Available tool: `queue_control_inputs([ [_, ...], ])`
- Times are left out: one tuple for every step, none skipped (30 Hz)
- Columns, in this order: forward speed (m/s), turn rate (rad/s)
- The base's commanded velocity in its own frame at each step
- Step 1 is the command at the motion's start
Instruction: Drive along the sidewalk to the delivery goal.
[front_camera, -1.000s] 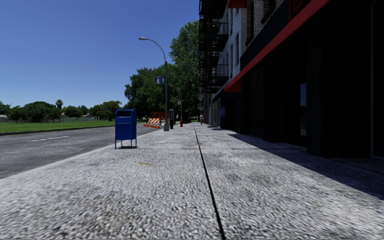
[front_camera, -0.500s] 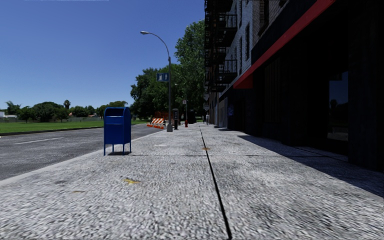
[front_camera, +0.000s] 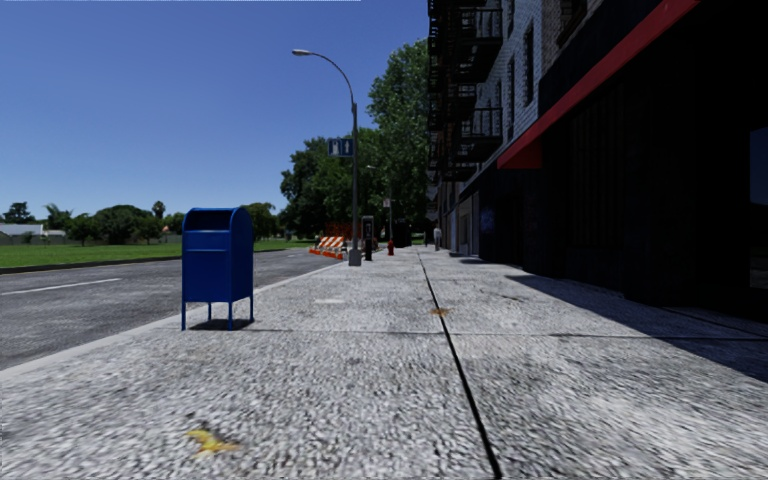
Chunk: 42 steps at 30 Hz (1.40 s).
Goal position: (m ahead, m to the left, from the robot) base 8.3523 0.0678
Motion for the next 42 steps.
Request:
queue_control_inputs([
  [2.00, 0.00],
  [2.00, 0.00],
  [2.00, 0.00],
  [2.00, 0.00],
  [2.00, 0.00],
  [2.00, 0.00],
  [2.00, 0.00],
  [2.00, 0.00],
  [2.00, 0.00],
  [2.00, 0.00],
  [2.00, 0.00],
  [2.00, 0.00],
  [2.00, 0.00],
  [2.00, 0.00],
  [2.00, 0.00],
  [2.00, 0.00],
  [2.00, 0.00],
  [2.00, 0.00],
  [2.00, 0.00],
  [2.00, 0.00],
  [2.00, 0.00],
  [2.00, 0.00],
  [2.00, 0.00],
  [2.00, 0.00],
  [2.00, 0.00],
  [2.00, 0.00],
  [2.00, 0.00],
  [2.00, 0.00],
  [2.00, 0.00],
  [2.00, 0.00],
  [2.00, 0.00],
  [2.00, 0.00],
  [2.00, 0.00],
  [2.00, 0.00],
  [2.00, 0.00],
  [2.00, 0.00],
  [2.00, 0.00],
  [2.00, 0.00],
  [2.00, 0.00],
  [2.00, 0.00],
  [2.00, 0.00],
  [2.00, 0.00],
])
